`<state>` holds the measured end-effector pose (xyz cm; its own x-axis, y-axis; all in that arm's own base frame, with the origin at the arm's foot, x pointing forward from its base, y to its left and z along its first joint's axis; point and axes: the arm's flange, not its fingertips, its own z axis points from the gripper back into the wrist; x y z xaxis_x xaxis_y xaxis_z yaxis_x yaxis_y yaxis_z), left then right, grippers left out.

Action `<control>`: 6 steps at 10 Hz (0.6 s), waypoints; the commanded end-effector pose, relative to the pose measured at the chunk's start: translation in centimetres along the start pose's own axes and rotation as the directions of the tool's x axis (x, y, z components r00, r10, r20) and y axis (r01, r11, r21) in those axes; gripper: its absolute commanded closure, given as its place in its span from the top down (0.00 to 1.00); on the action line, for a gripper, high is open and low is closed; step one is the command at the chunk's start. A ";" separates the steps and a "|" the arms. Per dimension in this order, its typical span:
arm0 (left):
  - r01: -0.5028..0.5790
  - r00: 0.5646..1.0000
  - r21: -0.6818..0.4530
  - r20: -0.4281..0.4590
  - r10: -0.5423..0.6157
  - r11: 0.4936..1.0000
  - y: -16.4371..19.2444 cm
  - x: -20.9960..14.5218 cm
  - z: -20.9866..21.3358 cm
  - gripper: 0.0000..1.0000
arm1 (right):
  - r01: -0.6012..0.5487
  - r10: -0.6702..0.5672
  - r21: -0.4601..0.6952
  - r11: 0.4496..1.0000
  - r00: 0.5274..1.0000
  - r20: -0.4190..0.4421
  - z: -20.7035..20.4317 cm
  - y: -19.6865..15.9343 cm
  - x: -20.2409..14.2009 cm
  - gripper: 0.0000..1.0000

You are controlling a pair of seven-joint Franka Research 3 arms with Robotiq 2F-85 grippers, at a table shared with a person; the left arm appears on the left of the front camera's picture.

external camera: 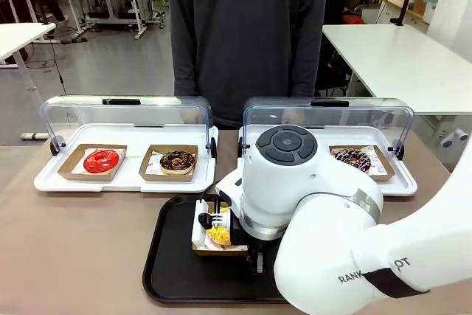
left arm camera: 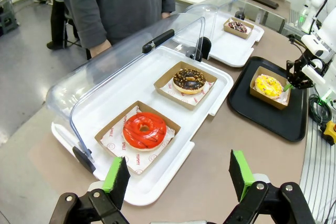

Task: Move the third donut from the left to the tray.
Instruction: Pick up the Paper togo box containing the Donut indicated by the person and place it on the Handle tray.

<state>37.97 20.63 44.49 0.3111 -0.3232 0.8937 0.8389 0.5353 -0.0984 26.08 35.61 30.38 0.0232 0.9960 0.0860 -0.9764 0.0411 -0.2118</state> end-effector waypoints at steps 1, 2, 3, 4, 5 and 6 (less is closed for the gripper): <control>0.006 1.000 -0.005 0.006 -0.006 1.000 0.0 0.1 0.2 1.00 | 0.007 -0.007 -0.021 1.000 1.000 0.003 -0.2 -0.2 0.7 0.59; 0.006 1.000 -0.005 0.006 -0.006 1.000 0.0 0.1 0.2 1.00 | 0.014 -0.014 -0.026 1.000 1.000 -0.002 0.1 -0.3 0.6 0.83; 0.006 1.000 -0.005 0.006 -0.006 1.000 0.0 0.1 0.2 1.00 | 0.022 -0.022 -0.030 0.999 1.000 0.005 1.0 -0.2 0.6 1.00; 0.006 1.000 -0.005 0.006 -0.006 1.000 0.0 0.1 0.2 1.00 | 0.032 -0.031 -0.050 0.998 0.999 0.023 2.4 -0.1 0.3 1.00; 0.006 1.000 -0.005 0.006 -0.006 1.000 0.0 0.1 0.2 1.00 | 0.050 -0.048 -0.055 0.997 0.999 0.026 3.7 -0.2 0.1 1.00; 0.006 1.000 -0.005 0.006 -0.006 1.000 0.0 0.1 0.2 1.00 | 0.057 -0.056 -0.052 0.997 0.998 0.031 4.9 -0.2 0.0 0.92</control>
<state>37.97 20.63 44.49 0.3110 -0.3232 0.8937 0.8389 0.5353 -0.0984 26.16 35.56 33.57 0.0372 0.9920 0.1205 -0.9627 0.0679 -0.2619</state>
